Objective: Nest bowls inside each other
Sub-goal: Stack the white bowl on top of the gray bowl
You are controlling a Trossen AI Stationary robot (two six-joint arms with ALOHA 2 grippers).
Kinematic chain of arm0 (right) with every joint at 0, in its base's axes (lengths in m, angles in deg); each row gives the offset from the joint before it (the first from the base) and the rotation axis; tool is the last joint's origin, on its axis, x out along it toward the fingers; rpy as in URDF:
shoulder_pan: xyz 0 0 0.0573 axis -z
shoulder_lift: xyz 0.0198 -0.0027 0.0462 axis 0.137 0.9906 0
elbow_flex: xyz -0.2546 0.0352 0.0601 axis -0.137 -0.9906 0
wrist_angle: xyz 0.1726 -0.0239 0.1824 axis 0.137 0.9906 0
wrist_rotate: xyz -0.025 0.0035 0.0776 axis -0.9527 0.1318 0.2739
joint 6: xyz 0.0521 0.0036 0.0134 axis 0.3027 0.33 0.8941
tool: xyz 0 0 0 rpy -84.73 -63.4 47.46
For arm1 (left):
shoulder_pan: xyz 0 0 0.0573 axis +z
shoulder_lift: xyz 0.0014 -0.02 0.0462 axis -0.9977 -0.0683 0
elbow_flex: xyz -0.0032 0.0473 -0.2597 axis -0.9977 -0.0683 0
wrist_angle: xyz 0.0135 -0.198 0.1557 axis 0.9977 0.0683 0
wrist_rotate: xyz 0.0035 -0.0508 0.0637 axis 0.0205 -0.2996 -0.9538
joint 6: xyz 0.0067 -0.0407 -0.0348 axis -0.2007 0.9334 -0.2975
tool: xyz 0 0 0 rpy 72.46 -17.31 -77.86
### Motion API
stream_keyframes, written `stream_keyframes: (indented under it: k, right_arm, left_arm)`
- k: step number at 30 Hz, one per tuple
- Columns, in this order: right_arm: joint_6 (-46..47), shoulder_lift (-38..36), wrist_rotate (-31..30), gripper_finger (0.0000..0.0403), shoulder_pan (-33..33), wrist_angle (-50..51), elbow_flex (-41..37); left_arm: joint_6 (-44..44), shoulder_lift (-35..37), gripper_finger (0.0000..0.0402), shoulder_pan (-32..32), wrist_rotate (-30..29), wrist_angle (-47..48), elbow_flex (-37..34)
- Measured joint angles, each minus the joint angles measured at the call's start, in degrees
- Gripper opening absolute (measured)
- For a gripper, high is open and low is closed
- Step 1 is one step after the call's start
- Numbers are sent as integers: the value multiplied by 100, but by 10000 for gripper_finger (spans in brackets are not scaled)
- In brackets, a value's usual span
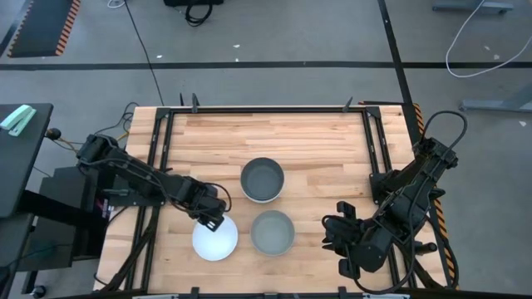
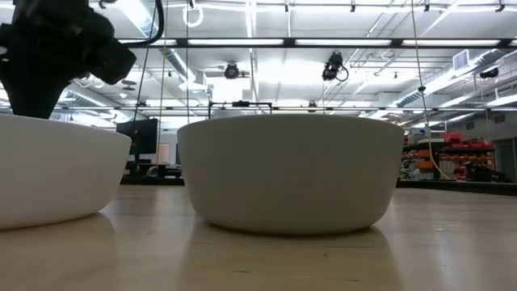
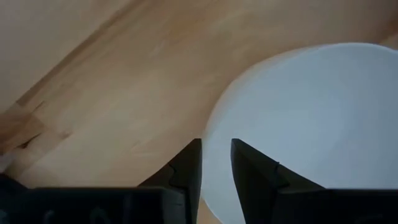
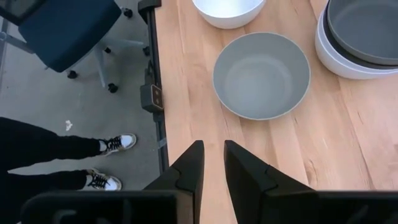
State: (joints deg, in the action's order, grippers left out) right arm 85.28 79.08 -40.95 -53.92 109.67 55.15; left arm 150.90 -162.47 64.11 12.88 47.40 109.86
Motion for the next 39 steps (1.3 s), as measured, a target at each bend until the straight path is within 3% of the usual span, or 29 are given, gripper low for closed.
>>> stream_keyframes:
  k: [7, 25, 31, 39]
  right_arm:
    - [-2, 0, 0, 72, 0, 0, 0]
    - [-50, 0, -57, 73, 0, -1, 0]
    - [-50, 0, -57, 73, 0, -4, 0]
    - [-98, 0, -315, 69, 0, -4, 0]
  left_arm:
    - [166, -3, 94, 2, 242, -563, -441]
    - [254, -323, 84, 7, 258, -748, -440]
    - [346, -390, 65, 7, 260, -759, -440]
    - [468, -377, 10, 51, 278, -783, -434]
